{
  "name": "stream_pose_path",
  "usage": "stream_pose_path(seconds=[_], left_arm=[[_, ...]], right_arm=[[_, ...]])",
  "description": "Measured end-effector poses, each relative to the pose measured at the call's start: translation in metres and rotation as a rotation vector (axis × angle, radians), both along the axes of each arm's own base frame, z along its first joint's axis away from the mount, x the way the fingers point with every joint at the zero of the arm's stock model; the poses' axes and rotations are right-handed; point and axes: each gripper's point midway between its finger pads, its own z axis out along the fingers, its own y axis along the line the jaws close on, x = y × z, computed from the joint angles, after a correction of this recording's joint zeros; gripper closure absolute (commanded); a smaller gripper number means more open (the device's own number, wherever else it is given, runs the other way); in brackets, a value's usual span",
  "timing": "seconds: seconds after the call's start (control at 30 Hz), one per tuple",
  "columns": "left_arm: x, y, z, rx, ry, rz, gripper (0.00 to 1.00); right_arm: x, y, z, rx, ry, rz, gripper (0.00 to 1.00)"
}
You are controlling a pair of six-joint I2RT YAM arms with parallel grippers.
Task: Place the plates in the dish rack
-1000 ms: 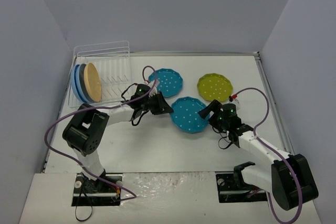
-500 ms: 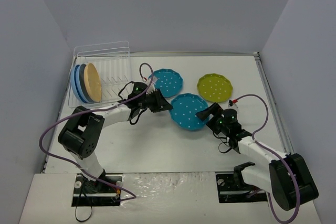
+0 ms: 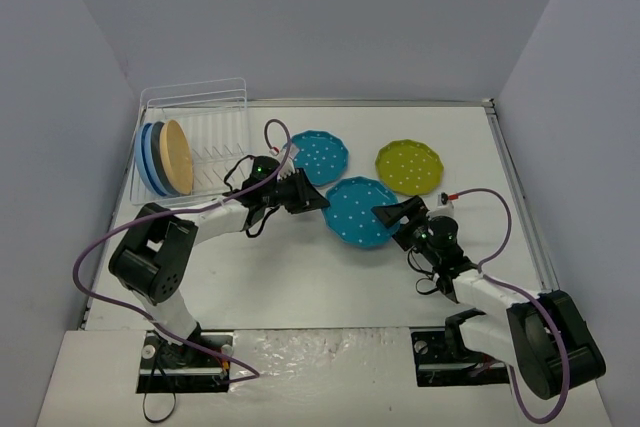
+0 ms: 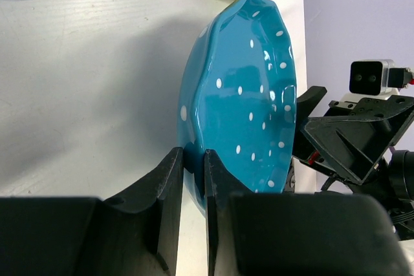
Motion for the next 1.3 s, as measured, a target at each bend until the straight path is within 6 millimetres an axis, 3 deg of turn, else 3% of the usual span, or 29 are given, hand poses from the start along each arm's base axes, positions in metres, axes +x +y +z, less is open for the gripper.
stream_pose_path(seconds=[0.33,0.5,0.77,0.97,1.1,1.17,1.2,1.3], left_arm=[[0.001,0.000,0.004,-0.014,0.001,0.002,1.00],[0.001,0.000,0.004,-0.017,0.001,0.003,1.00],[0.002,0.001,0.005,-0.019,0.000,0.004,1.00],[0.002,0.001,0.007,-0.026,-0.008,-0.001,1.00],[0.002,0.001,0.013,-0.036,-0.021,-0.004,1.00],[0.003,0.000,0.016,-0.046,-0.030,-0.007,0.87],[0.003,0.000,0.018,-0.053,-0.035,-0.009,0.86],[0.003,-0.002,0.023,-0.088,-0.039,-0.015,0.60]], right_arm=[[0.000,0.005,0.006,0.071,-0.036,0.005,0.31],[-0.001,0.011,0.005,0.099,-0.032,0.036,0.39],[-0.006,0.017,0.004,0.113,-0.021,0.075,0.64],[-0.009,0.016,0.014,0.113,-0.034,0.081,0.99],[-0.007,0.016,0.023,0.104,-0.047,0.085,1.00],[-0.007,0.016,0.026,0.104,-0.051,0.085,1.00],[-0.006,0.016,0.027,0.105,-0.053,0.084,1.00],[-0.008,0.015,0.031,0.105,-0.058,0.083,1.00]])
